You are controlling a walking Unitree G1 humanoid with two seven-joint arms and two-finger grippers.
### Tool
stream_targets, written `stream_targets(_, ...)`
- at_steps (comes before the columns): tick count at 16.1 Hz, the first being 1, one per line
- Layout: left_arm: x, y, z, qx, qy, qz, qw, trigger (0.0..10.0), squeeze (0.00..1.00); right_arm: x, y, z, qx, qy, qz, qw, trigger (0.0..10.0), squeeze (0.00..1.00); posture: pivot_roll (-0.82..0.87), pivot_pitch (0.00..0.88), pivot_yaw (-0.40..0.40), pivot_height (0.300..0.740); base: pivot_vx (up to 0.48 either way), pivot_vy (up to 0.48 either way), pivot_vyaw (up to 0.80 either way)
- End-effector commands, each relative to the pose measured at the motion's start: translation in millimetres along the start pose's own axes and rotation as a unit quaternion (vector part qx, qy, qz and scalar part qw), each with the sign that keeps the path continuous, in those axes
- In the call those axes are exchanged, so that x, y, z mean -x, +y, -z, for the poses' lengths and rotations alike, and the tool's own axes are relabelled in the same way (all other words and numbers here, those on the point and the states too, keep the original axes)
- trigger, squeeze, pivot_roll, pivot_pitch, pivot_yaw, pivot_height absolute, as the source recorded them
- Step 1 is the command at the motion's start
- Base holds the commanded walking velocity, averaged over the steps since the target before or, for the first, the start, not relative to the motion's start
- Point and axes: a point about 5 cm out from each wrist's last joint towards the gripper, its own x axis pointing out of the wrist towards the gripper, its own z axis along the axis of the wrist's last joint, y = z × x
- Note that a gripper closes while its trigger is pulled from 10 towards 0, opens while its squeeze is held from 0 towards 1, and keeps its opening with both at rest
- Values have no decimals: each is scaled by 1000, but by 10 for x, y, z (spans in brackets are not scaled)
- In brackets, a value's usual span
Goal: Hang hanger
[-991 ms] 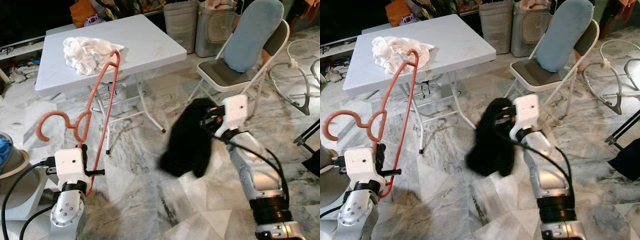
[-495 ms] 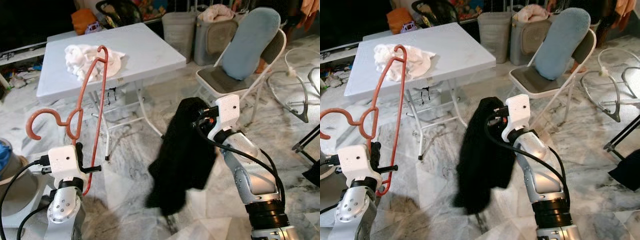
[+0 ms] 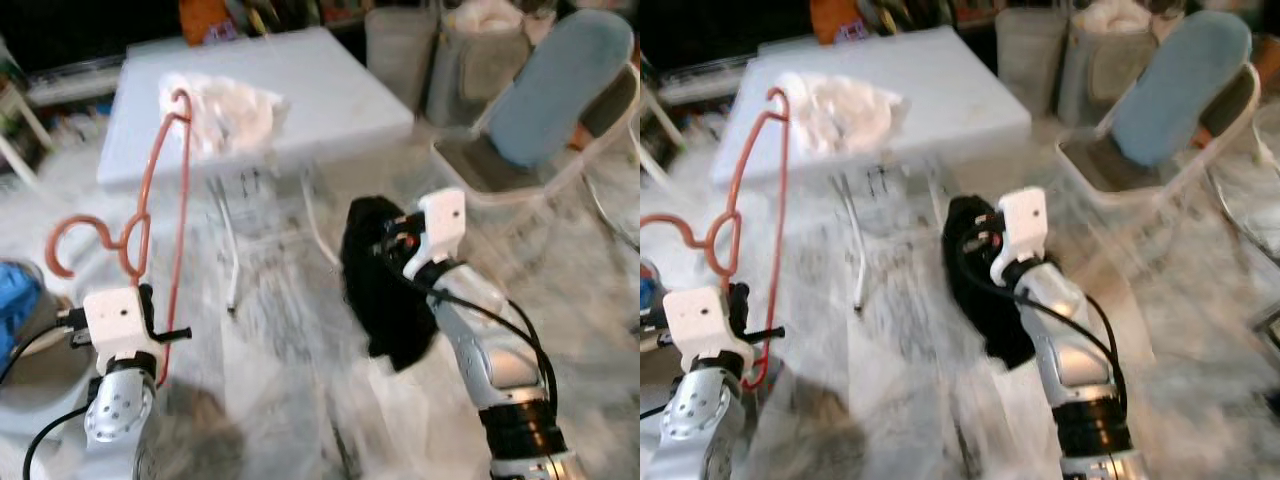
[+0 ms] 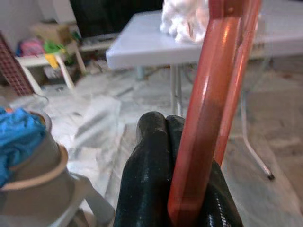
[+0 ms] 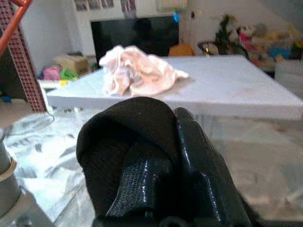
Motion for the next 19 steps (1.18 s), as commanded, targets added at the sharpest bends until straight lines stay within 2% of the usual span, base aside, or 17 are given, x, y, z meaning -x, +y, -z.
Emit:
stream_targets(1,2,1,12,-1,5,0,1000,10000,0,-11,-17,-86,1,-17,-1,1000,10000,0,-10,0,72,740,300,375,463)
stream_targets(9,-182,28,-92,-11,-19,-1,1000,10000,0,-141,48,-154,12,-32,-16,999,10000,0,7,0,45,740,304,372,0)
stream_targets(16,-149,-54,26,9,11,-7,1000,10000,0,-147,3,-216,21,-55,23,998,10000,0,-10,0,63,740,353,309,0)
stream_targets(19,-127,-86,-26,23,-9,2,1000,10000,0,-125,-5,-181,19,-54,38,998,10000,0,-4,0,67,740,0,0,0)
